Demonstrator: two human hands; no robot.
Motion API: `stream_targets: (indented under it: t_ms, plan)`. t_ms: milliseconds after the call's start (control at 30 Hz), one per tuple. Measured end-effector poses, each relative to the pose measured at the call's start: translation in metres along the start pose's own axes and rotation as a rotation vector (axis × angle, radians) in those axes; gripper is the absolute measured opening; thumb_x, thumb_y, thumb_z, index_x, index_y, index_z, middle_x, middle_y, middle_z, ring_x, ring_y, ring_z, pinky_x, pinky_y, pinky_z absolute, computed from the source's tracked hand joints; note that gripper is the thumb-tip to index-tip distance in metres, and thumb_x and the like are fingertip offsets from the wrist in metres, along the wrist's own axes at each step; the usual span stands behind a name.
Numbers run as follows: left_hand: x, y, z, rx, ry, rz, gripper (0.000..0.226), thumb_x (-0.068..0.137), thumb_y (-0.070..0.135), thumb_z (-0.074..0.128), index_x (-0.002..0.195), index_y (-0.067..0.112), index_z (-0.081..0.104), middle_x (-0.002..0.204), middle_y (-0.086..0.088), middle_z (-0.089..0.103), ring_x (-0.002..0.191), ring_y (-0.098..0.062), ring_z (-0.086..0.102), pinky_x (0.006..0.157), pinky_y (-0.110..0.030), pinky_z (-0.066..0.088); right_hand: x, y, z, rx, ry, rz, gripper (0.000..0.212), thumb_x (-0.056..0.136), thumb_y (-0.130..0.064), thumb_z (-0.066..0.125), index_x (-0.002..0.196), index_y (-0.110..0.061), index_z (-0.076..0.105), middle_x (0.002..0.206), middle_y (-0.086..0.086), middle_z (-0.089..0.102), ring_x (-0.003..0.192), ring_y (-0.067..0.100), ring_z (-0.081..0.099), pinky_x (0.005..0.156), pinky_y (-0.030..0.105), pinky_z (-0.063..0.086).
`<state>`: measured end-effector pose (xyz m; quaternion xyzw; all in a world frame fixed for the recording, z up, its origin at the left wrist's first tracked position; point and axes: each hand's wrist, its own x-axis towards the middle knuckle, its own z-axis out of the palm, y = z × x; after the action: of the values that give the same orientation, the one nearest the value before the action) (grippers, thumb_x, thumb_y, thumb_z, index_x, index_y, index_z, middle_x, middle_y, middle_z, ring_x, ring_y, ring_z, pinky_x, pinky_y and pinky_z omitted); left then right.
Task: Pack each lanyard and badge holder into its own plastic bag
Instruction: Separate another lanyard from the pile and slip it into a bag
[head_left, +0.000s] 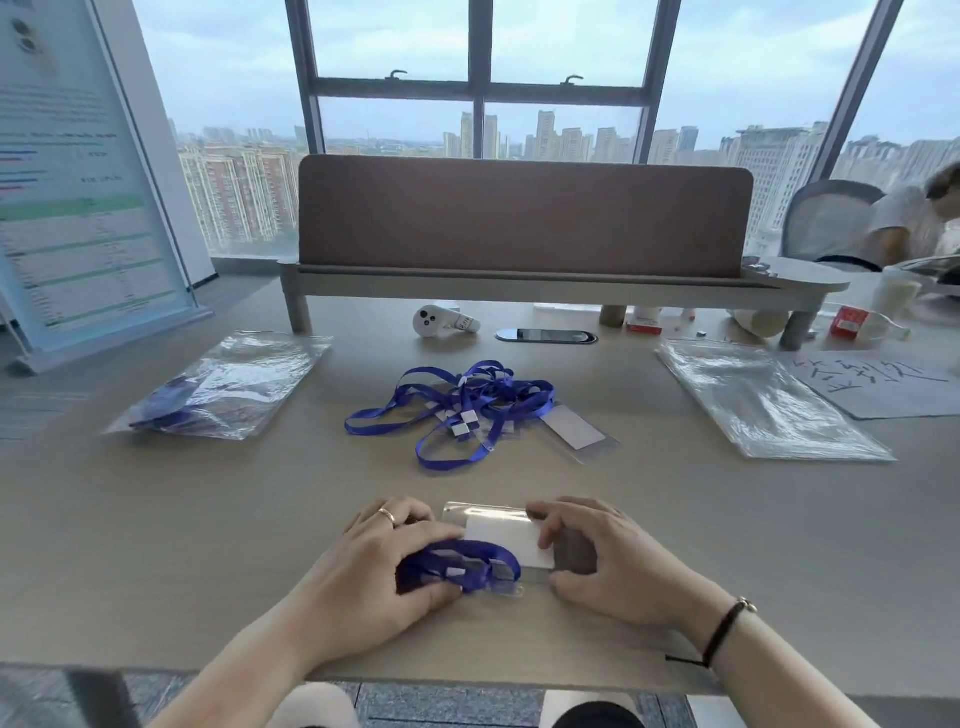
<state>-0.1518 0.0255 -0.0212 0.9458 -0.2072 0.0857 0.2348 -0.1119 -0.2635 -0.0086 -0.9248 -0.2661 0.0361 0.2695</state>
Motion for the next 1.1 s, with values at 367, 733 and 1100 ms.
stream_targets:
  t_ms: [367, 733, 1100]
  plan:
    - [0.055, 0.033, -0.016, -0.018, 0.037, 0.051, 0.047, 0.092, 0.060, 0.048, 0.128, 0.035, 0.062, 0.122, 0.021, 0.059, 0.115, 0.003, 0.053, 0.101, -0.024, 0.044, -0.004, 0.017, -0.018, 0.369, 0.314, 0.156, 0.024, 0.084, -0.007, 0.069, 0.079, -0.030, 0.067, 0.099, -0.023, 0.074, 0.099, -0.003, 0.066, 0.092, 0.024, 0.047]
    - [0.219, 0.145, 0.074, 0.256, -0.118, 0.196, 0.035, 0.099, 0.022, 0.039, 0.130, 0.024, 0.057, 0.130, 0.001, 0.057, 0.121, -0.023, 0.053, 0.099, -0.039, 0.044, -0.014, 0.123, -0.107, 0.069, 0.664, 0.520, 0.011, 0.088, -0.024, 0.064, 0.090, -0.034, 0.068, 0.099, -0.012, 0.073, 0.094, 0.019, 0.066, 0.083, 0.033, 0.050]
    - [0.311, 0.200, 0.161, 0.263, -0.200, 0.076, 0.044, 0.099, 0.042, 0.042, 0.136, 0.018, 0.051, 0.140, -0.005, 0.051, 0.129, -0.028, 0.043, 0.107, -0.041, 0.037, 0.006, 0.214, -0.123, -0.234, 0.509, 0.680, 0.052, 0.079, -0.071, 0.049, 0.109, -0.033, 0.066, 0.113, -0.010, 0.067, 0.121, 0.014, 0.053, 0.112, 0.045, 0.030]
